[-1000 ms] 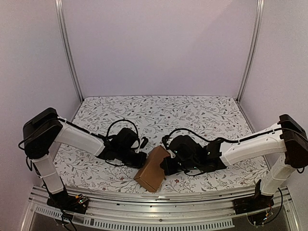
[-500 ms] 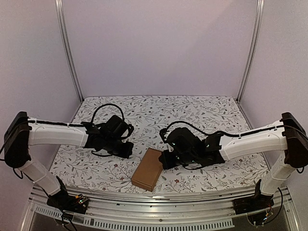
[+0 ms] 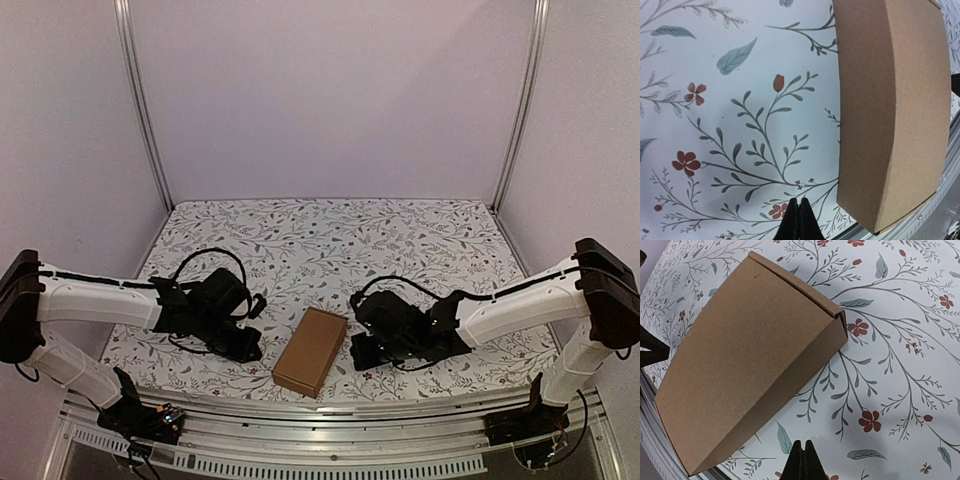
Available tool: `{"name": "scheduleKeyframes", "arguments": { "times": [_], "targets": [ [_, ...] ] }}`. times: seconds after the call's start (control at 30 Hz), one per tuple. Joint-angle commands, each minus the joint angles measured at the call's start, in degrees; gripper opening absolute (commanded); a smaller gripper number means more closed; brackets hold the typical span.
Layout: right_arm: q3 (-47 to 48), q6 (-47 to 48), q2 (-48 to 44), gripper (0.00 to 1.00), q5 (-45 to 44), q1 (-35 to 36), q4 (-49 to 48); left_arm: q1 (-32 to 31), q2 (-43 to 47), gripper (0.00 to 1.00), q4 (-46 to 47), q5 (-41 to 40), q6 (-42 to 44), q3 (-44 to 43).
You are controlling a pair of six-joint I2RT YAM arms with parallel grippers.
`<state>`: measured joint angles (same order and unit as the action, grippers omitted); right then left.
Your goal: Fold the paper box
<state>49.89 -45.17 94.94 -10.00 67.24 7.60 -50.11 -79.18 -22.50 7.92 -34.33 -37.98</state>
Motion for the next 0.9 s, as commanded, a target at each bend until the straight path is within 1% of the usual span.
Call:
{"name": "scheduleKeyframes", "arguments": {
  "times": [0.0,0.17,0.47,0.67,0.87],
  "targets": [
    [2.2,-2.2,3.8,0.00,-1.7,0.2,-1.1,-1.6,-1.3,0.00,5.8,5.1,-2.6,2.2],
    [4.6,-3.4,8.0,0.00,-1.7,-0.8,-2.0,-1.7,-4.5,0.00,12.4,9.3,-3.5,2.4],
    [5.4,-5.5,10.0,0.00,-1.4,-4.6,-4.9,-1.3,-13.1,0.00,20.5,13.2,-3.6,-2.9],
    [5.7,-4.2,10.1,0.00,-1.4,-7.2,-5.3,-0.1,-18.7,0.00,21.6,13.9,-2.9,-9.2],
    [6.5,-1.0,9.7,0.00,0.2,-12.3,-5.2,2.6,-23.1,0.00,21.5,13.5,-1.9,-15.3]
  ]
}}
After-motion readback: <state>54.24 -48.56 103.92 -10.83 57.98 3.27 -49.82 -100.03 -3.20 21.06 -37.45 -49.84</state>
